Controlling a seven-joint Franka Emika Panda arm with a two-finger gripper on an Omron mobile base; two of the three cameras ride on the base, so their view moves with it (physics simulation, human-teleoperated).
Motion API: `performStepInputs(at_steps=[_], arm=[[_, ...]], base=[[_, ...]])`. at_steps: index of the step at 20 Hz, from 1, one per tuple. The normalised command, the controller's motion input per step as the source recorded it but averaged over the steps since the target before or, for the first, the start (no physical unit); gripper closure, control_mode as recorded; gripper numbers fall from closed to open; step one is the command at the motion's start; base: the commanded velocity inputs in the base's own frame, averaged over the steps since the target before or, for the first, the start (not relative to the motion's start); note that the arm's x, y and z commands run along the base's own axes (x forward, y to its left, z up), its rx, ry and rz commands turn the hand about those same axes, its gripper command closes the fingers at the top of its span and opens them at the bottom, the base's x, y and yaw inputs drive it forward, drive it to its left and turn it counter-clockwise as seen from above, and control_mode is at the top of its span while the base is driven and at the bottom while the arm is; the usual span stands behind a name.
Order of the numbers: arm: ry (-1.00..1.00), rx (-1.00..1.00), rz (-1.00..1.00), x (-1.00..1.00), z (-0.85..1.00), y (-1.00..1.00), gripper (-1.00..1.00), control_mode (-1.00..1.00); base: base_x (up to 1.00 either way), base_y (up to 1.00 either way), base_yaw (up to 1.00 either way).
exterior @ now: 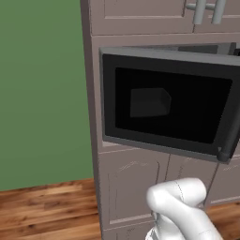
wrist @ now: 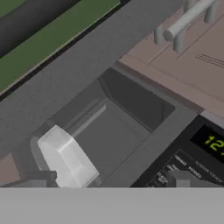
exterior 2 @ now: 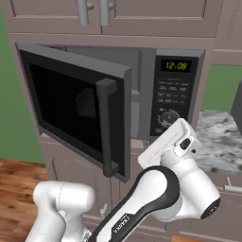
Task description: Open the microwave door.
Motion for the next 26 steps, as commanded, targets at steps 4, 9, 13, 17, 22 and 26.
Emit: performStepInputs(at_steps=[4, 9, 13, 17, 22, 26], arm=[[0.00, -0.10, 0.00, 0.85, -0.19, 0.02, -1.00, -1.00], [0.01, -0.08, 0.00, 0.64, -0.05, 0.00, -1.00, -1.00], [0.00, -0.10, 0.04, 0.29, -0.02, 0.01, -1.00, -1.00], [0.00, -0.15, 0.13, -0.08, -0.09, 0.37, -1.00, -1.00], [0.00, -0.16, 0.20, -0.46, -0.08, 0.73, -1.00, -1.00], [0.00, -0.16, 0.27, -0.89, -0.14, 0.88, -1.00, -1.00]], base=[[0.00, 0.00, 0.00], [0.00, 0.00, 0.00], [0.00, 0.00, 0.00], [0.00, 0.00, 0.00], [0.00, 0.00, 0.00], [0.00, 0.00, 0.00]])
